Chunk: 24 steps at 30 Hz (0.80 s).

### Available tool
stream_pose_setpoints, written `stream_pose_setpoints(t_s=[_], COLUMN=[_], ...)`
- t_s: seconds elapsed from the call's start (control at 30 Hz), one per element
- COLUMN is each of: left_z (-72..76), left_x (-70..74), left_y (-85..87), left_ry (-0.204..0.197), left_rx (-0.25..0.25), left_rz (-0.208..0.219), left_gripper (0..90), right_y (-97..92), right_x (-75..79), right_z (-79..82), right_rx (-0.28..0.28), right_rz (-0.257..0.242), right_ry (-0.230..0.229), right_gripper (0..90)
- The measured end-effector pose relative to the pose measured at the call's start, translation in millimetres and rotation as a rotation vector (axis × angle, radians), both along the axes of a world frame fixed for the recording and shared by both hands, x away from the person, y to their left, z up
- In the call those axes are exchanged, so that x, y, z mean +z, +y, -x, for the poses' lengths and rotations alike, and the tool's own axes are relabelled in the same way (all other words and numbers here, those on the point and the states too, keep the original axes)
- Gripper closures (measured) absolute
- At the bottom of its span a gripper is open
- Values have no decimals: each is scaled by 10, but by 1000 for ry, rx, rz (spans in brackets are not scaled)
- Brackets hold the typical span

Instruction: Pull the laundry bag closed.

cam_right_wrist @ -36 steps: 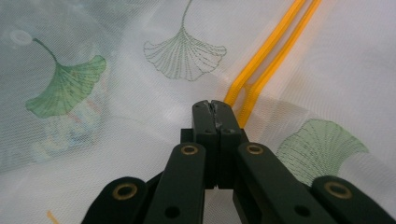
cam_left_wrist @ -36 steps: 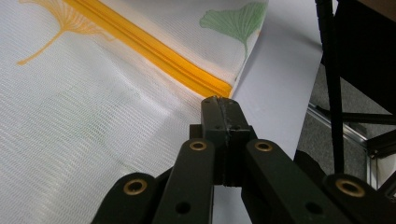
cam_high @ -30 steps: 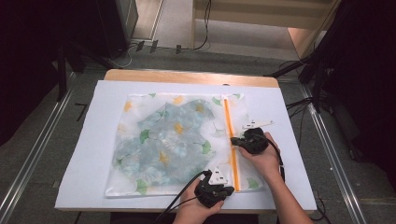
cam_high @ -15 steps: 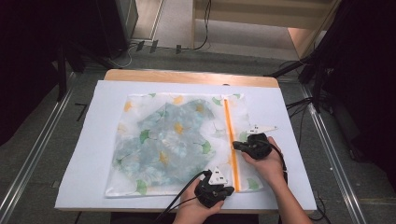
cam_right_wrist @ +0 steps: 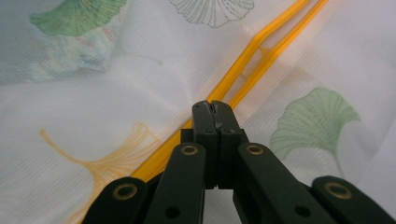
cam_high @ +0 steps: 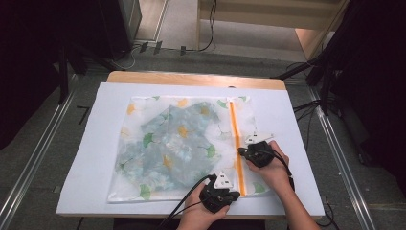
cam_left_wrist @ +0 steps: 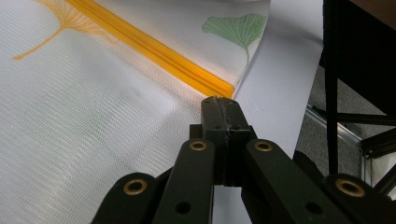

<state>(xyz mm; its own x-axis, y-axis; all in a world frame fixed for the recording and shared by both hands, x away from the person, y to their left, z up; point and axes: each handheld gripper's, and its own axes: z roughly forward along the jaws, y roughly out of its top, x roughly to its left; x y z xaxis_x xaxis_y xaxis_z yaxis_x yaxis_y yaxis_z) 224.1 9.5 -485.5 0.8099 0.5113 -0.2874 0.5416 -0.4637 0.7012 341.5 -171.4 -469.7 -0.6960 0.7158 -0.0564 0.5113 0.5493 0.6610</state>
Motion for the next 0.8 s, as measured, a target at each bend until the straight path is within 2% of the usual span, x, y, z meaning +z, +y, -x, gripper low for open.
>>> stream_pose_setpoints(t_s=[0.07,0.17,0.47,0.5,0.53,0.67,0.8], left_z=[0,1,0,1,5,25,-1], left_x=[0,0,2,-3,1,0,-1], left_y=[0,-2,-1,-5,-11,-18,-7], left_ry=[1,0,2,10,10,-6,18], left_rx=[-2,-2,-7,-14,-25,-24,-23], left_rz=[0,0,-2,5,-8,-10,-2], left_gripper=[900,900,900,900,900,900,900], right_y=[1,-55,-61,-60,-61,-31,9], right_x=[-10,-38,-64,-68,-67,-47,-29], right_z=[-44,-143,-437,-476,-523,-697,-854], right_rx=[-28,-45,-101,-112,-119,-136,-138], right_rz=[15,-46,-121,-129,-141,-133,-119], right_ry=[-23,-3,16,20,31,50,58], right_gripper=[900,900,900,900,900,900,900])
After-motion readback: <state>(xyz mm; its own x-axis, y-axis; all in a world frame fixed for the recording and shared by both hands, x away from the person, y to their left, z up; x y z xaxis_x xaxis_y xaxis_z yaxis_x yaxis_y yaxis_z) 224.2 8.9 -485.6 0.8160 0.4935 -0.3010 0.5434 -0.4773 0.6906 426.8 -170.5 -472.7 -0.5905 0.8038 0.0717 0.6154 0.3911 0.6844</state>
